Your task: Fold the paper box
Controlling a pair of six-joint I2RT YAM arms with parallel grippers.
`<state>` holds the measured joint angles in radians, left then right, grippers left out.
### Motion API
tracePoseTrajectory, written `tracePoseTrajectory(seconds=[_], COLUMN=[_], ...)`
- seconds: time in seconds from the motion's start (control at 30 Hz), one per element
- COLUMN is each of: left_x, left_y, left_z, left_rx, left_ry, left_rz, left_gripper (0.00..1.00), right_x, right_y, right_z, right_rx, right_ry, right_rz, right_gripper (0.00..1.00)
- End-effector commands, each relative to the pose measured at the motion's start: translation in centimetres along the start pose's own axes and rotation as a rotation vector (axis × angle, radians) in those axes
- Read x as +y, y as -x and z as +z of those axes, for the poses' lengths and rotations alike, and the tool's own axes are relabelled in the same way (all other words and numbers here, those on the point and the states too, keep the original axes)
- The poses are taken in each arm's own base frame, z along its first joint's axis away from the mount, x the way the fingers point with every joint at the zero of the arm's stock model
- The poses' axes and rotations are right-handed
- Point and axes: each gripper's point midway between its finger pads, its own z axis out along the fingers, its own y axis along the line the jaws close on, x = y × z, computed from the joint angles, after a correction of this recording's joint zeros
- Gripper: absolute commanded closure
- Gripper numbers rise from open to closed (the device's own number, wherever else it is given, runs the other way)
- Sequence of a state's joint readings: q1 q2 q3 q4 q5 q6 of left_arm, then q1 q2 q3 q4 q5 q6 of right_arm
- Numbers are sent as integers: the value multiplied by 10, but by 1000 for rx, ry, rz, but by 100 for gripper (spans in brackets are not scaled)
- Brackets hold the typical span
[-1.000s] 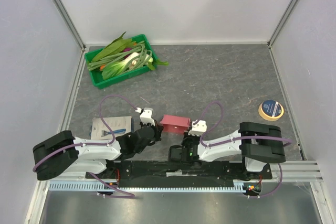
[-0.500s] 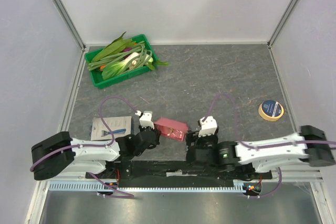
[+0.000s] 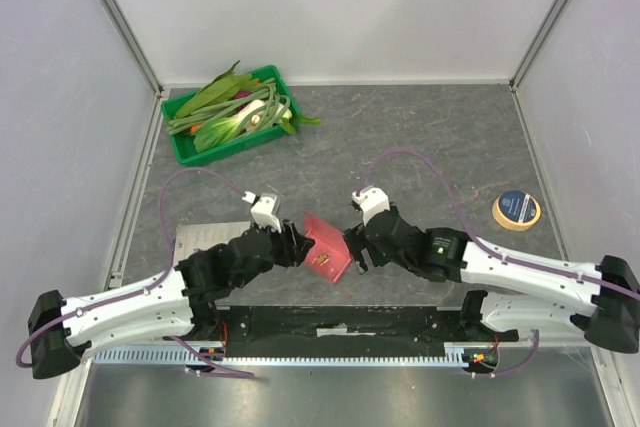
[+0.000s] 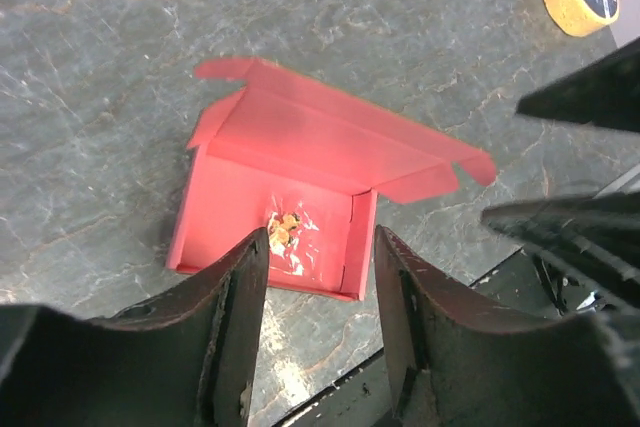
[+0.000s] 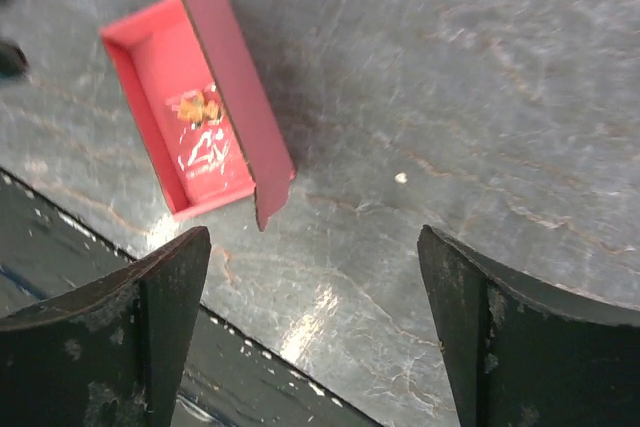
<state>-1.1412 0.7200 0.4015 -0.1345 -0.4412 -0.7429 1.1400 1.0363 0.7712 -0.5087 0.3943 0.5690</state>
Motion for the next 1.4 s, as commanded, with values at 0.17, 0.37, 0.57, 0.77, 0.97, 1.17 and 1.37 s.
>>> tracePoseTrajectory(seconds=[0.17, 0.37, 0.57, 0.77, 0.97, 1.17, 1.37], left_x=[28, 24, 23, 31, 36, 35, 51], left_y=[36, 44, 50, 56, 69, 66, 72], left_z=[9, 41, 32, 26, 31, 57, 80], left_rx=[141, 191, 40, -28, -141, -61, -3], left_ry=[-88, -141, -191, -157, -134, -139, -74], left_rz=[86, 114, 121, 115, 68, 134, 203], left_gripper=[15, 35, 36, 33, 28, 24, 32], right_x=[33, 33, 22, 2, -31, -38, -59], right_y=[-4, -9, -10, 3, 48, 64, 57], right_z=[11, 27, 36, 47, 55, 86, 113], right_rx=[54, 76, 73, 25, -88, -71, 3], right_ry=[172, 142, 68, -70, -202, -70, 68], right_rz=[-95, -119, -132, -160, -262, -470, -512], right_gripper=[18, 30, 46, 86, 100, 100, 100])
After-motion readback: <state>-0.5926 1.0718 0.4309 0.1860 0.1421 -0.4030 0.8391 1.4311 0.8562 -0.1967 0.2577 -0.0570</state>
